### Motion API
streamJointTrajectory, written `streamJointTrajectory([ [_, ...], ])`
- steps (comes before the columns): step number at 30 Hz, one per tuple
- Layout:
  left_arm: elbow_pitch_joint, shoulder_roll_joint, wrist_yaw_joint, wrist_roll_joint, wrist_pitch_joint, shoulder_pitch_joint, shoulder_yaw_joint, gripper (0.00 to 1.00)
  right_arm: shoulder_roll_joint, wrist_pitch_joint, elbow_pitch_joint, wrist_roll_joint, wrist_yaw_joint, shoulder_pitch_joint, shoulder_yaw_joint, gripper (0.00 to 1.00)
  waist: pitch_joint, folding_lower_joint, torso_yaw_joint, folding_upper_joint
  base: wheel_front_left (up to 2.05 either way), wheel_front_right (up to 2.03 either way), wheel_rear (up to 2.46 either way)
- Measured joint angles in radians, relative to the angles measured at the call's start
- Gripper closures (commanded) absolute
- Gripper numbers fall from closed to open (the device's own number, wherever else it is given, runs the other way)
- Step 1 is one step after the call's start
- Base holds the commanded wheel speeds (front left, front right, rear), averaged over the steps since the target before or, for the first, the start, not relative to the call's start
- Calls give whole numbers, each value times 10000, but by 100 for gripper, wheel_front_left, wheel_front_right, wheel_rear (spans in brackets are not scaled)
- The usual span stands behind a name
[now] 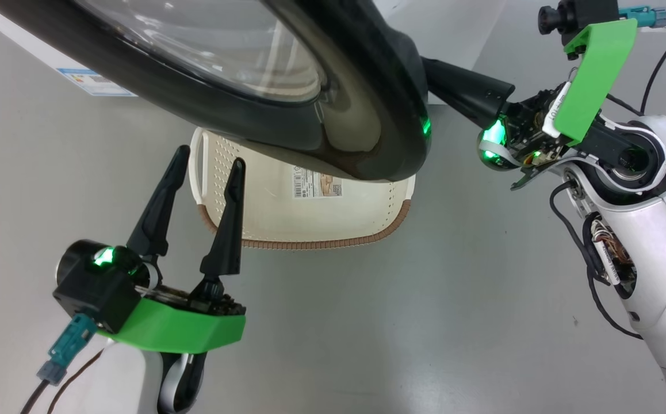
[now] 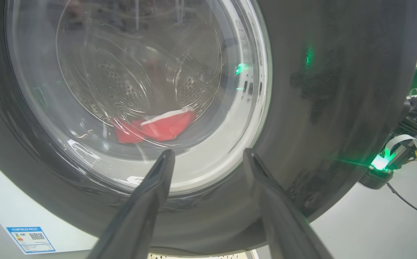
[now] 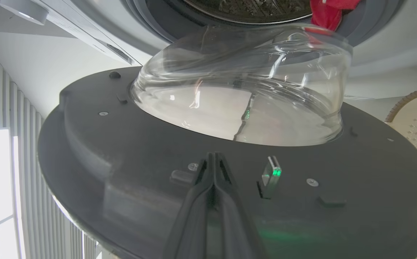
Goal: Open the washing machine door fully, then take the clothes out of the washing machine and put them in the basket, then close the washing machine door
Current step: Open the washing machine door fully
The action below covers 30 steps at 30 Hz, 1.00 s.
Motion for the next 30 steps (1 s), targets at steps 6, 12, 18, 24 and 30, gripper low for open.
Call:
streamJointTrajectory([
  [6,46,-4,0,0,0,-3,-6,0,21,217,-184,224,-44,68,153,100,-107,0,35,0,0,0,0],
  [12,61,-12,0,0,0,1,4,0,-71,395,-305,326,-58,381,343,100,-325,0,125,0,0,0,0],
  [18,119,-27,0,-82,0,13,82,0,-151,550,-527,464,-54,542,546,100,-561,0,318,0,0,0,0],
  [24,161,-44,15,-297,0,94,105,0,-245,594,-715,566,-42,744,809,100,-845,0,624,0,0,0,0],
  [30,224,-44,29,-353,0,429,173,0,-489,593,-784,589,-42,1065,1091,100,-1190,0,954,0,0,0,0],
])
